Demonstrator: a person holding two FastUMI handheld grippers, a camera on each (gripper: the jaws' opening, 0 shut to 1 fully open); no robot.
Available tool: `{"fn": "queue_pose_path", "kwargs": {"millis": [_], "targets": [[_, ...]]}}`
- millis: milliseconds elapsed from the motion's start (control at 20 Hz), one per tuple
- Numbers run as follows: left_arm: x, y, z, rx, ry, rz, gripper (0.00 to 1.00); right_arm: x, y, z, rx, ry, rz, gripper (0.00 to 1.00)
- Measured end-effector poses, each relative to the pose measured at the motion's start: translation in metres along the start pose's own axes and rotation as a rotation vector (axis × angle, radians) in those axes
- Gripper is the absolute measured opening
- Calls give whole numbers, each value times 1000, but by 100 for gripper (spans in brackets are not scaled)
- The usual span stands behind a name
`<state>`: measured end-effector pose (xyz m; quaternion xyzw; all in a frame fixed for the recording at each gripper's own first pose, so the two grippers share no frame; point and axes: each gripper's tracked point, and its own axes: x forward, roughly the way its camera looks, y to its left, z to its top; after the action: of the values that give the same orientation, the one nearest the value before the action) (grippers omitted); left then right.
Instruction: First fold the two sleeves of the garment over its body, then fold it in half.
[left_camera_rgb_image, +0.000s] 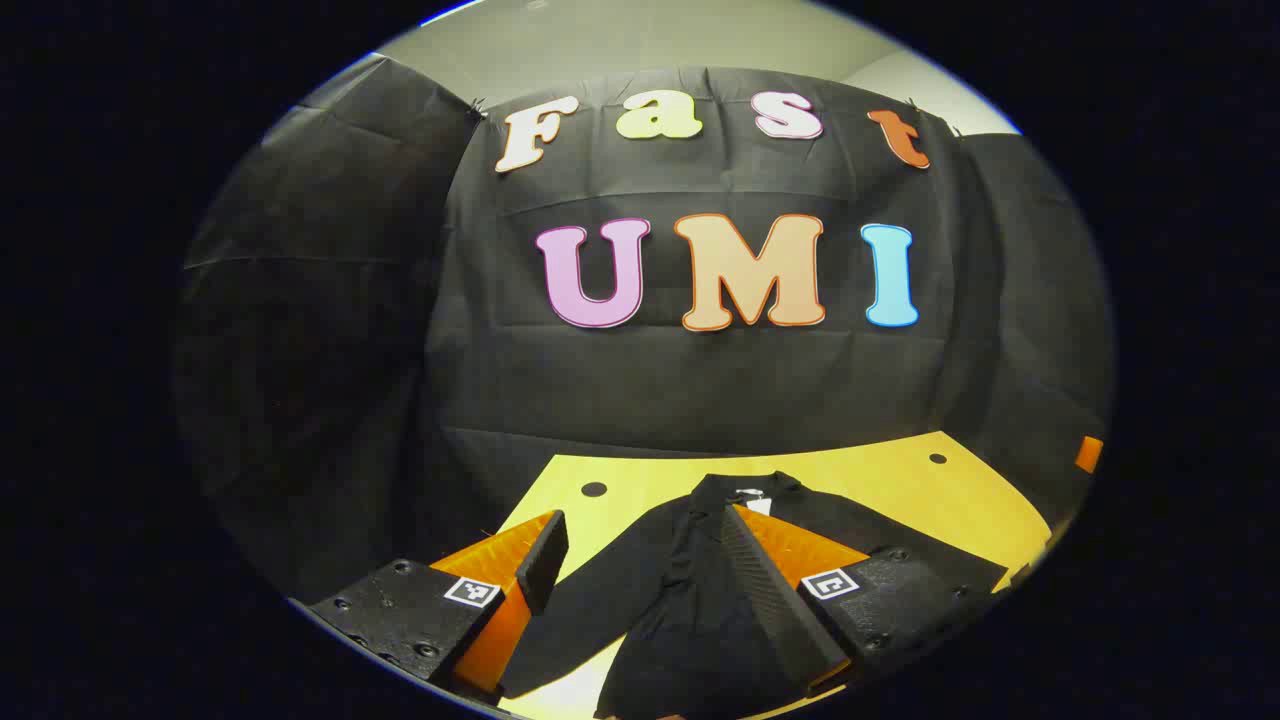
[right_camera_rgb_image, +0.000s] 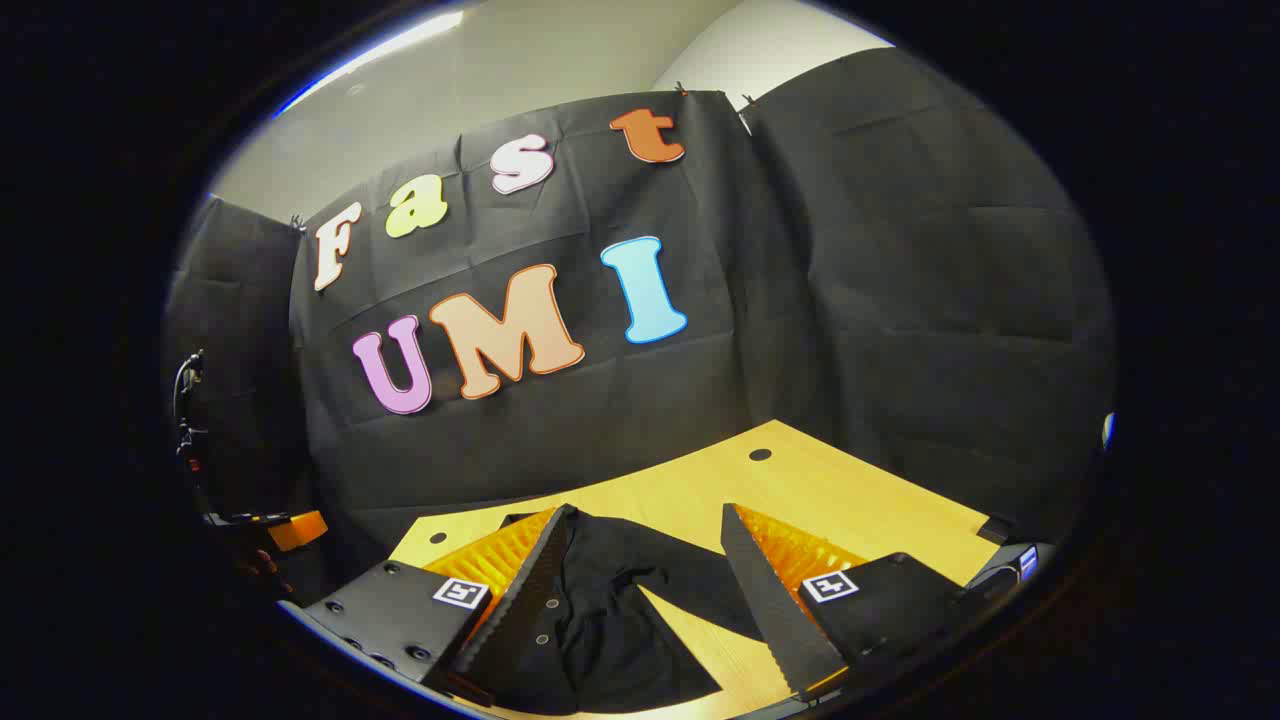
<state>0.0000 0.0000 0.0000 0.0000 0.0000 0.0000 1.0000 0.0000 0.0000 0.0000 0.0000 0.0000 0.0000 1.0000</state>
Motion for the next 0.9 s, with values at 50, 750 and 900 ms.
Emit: {"fn": "queue_pose_path", "kwargs": {"millis": [50,750,900], "targets": [[0,2,-1,-2,2,7,100,0,1,-1,-5,3,4,94],[-9,22,-17,-51,30,50,93,1,12,4,-69,37,69,100],[-11,22,-18,-53,27,58,93,10,24,2,-84,53,81,100]]}}
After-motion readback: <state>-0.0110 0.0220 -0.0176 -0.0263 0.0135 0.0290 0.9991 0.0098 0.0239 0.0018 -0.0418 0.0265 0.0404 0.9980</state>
